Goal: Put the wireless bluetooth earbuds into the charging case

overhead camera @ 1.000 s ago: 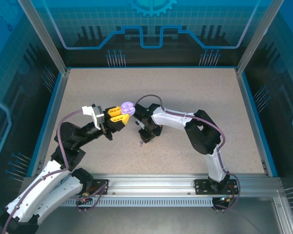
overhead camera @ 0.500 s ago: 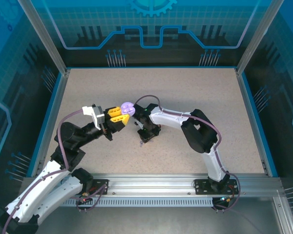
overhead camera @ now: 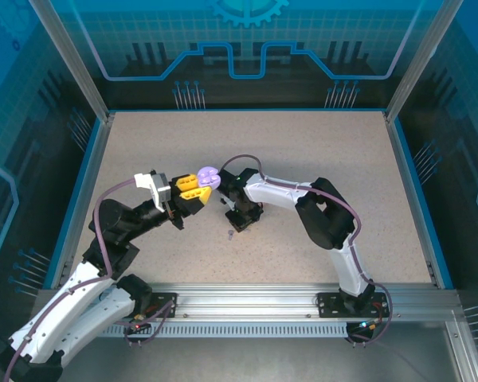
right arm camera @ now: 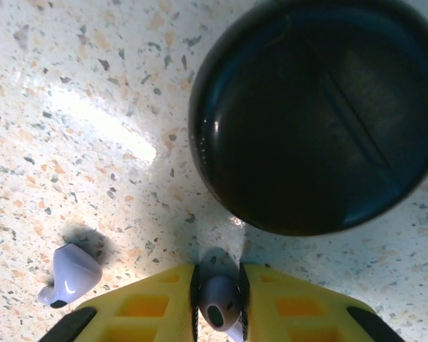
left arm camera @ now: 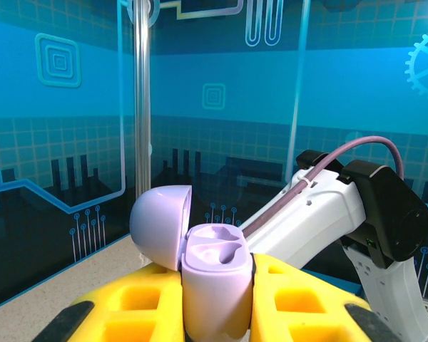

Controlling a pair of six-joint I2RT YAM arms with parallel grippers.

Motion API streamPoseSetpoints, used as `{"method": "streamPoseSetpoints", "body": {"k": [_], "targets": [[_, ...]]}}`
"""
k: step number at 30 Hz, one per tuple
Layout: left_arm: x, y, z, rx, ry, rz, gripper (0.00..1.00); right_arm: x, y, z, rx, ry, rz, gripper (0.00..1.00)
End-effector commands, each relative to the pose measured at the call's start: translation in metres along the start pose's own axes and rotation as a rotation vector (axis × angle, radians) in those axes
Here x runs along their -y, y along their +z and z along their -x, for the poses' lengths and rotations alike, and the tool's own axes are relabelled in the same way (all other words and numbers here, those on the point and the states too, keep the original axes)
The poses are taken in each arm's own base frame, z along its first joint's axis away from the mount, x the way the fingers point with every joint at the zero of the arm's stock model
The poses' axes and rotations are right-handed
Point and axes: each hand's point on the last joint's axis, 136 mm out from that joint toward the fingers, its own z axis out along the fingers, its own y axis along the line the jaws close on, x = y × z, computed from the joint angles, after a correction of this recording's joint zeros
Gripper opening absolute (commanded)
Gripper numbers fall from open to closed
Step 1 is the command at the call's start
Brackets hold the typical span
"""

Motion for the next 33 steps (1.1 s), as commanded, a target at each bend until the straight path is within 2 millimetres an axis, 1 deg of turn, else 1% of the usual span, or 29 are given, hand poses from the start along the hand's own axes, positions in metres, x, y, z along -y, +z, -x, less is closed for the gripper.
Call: {"method": "streamPoseSetpoints", "body": {"k": [1,5,8,11,14,17,21,25,27,31,33], "targets": [[-0.001,-0.002,0.008,0.023,0.023,0.017,0.00,-0.002,-0.004,-0.014,-0.046,0.009,0.025,0.22],[-0.001,-0.002,0.006,0.018,0.015,0.020,0.00,-0.001,-0.020,-0.008,0.017,0.034,0.055,0.22],[-0.003,-0.001,0.003,0.010,0.007,0.024,0.00,0.003,-0.038,-0.004,0.085,0.065,0.079,0.22],[-0.004,-0.001,-0.002,0.001,-0.005,0.025,0.00,0.009,-0.063,0.001,0.181,0.100,0.113,0.21],[-0.005,0.001,-0.006,-0.006,-0.021,0.024,0.00,0.015,-0.098,0.007,0.313,0.130,0.164,0.21],[-0.007,0.005,-0.009,-0.005,-0.038,0.019,0.00,0.022,-0.144,0.011,0.477,0.154,0.232,0.21],[-0.009,0.012,-0.010,0.002,-0.056,0.003,0.00,0.028,-0.219,0.012,0.725,0.155,0.359,0.22],[-0.011,0.020,-0.012,0.009,-0.070,-0.018,0.00,0.027,-0.295,0.005,0.952,0.093,0.457,0.23],[-0.011,0.024,-0.012,0.012,-0.077,-0.030,0.00,0.024,-0.328,-0.002,1.048,0.051,0.494,0.24],[-0.012,0.033,-0.013,0.016,-0.093,-0.052,0.00,0.012,-0.383,-0.016,1.192,-0.037,0.564,0.24],[-0.013,0.036,-0.012,0.022,-0.100,-0.060,0.00,0.005,-0.403,-0.021,1.233,-0.072,0.611,0.25]]}}
